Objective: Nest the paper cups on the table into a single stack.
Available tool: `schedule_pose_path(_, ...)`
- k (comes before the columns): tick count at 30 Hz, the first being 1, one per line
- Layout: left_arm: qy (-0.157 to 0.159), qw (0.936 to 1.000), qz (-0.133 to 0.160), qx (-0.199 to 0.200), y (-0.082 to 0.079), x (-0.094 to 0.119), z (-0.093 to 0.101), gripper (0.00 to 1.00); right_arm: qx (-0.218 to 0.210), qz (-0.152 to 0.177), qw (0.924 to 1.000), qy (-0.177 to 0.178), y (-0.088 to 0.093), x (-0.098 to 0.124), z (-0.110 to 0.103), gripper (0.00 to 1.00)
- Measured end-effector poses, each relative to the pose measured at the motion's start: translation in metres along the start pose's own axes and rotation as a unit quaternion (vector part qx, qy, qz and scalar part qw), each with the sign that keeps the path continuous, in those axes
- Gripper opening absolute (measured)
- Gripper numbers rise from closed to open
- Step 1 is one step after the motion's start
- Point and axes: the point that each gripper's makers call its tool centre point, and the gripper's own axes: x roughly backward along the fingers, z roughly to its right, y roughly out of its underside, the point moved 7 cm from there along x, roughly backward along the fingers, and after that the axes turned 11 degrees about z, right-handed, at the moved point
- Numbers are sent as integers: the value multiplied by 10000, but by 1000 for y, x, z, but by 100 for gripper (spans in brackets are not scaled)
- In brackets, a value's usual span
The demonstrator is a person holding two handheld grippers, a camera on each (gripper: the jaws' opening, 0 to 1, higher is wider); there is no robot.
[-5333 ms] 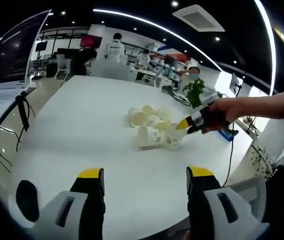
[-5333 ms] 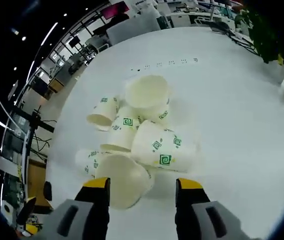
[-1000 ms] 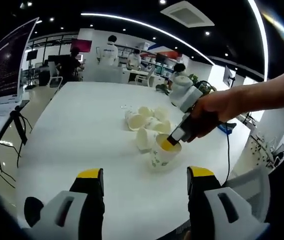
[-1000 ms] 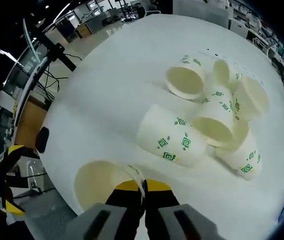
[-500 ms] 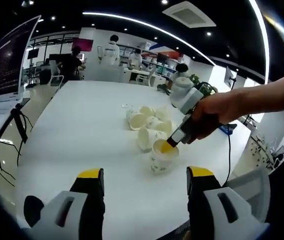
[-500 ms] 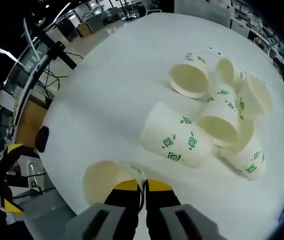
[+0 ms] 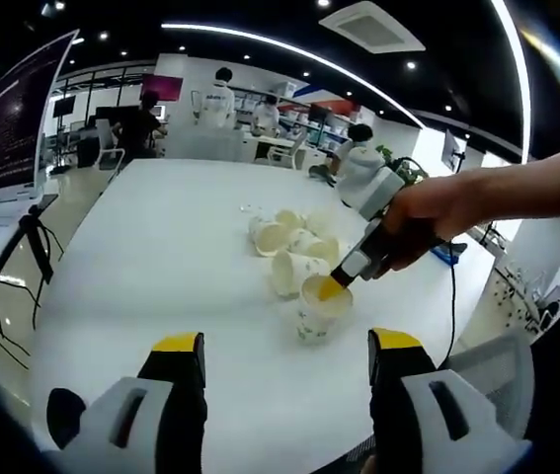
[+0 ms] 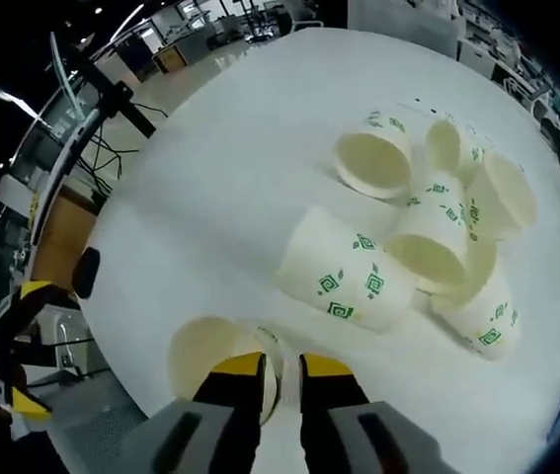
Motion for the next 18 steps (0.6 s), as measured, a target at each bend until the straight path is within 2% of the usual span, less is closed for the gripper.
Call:
schedule_pose_path(8, 30, 10000, -13, -1, 0, -3, 2, 66, 24, -31, 9998, -189, -1, 10, -2, 20)
schedule_pose_path(14, 53, 10000, -39, 43, 2, -5, 4, 65, 30, 54, 9996, -265, -5, 21, -2, 32)
schedule_pose_path(18, 101, 9999, -66, 33, 3, -7, 7, 66, 43, 169, 9991, -379, -10, 29, -4, 35)
